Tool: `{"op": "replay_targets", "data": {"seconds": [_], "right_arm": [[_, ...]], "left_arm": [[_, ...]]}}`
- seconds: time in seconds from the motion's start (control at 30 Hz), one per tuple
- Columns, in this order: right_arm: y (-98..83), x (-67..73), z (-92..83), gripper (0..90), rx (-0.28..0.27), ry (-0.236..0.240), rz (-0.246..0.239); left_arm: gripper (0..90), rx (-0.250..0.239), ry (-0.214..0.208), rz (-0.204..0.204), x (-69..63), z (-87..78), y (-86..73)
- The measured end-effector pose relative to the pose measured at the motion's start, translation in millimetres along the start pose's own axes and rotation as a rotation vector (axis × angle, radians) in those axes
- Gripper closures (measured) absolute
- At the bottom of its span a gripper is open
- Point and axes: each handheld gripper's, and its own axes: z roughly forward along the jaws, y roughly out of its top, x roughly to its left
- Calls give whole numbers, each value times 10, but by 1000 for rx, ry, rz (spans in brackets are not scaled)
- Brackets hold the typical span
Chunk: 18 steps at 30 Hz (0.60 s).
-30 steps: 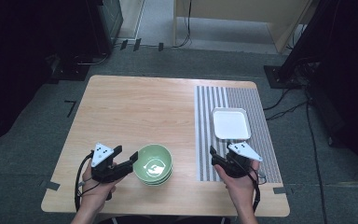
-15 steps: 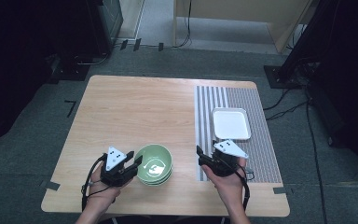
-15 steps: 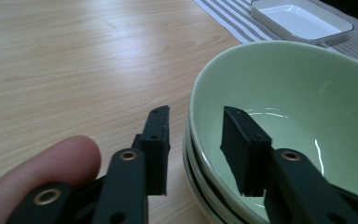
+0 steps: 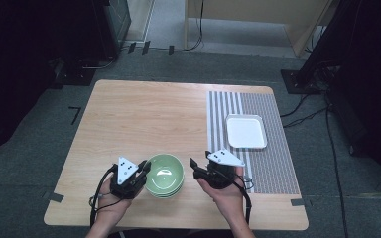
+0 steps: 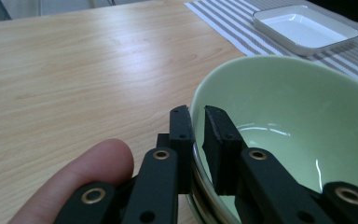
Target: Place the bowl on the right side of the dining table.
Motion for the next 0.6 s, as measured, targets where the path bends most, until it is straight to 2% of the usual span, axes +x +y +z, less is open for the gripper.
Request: {"op": "replay_targets", "data": {"seconds": [0.03, 0.07, 0.17, 0.3, 0.53, 0.6], "right_arm": [[13, 60, 19, 430, -2, 40, 7], [13, 60, 19, 430, -2, 40, 7], [23, 158, 64, 487, 1, 95, 7], [12, 242, 127, 555, 7, 143, 5], [-34, 322, 273, 607, 53, 134, -8], [-55, 355, 338, 715, 63, 118, -25]], "left_arm": [[845, -11, -4, -1, -7, -8, 11], [848, -11, -4, -1, -7, -8, 11], [850, -31, -7, 4, -23, -19, 18], [851, -47, -6, 12, -35, -25, 17], [852, -66, -2, 30, -48, -36, 19], [854, -75, -5, 30, -46, -38, 19]]}}
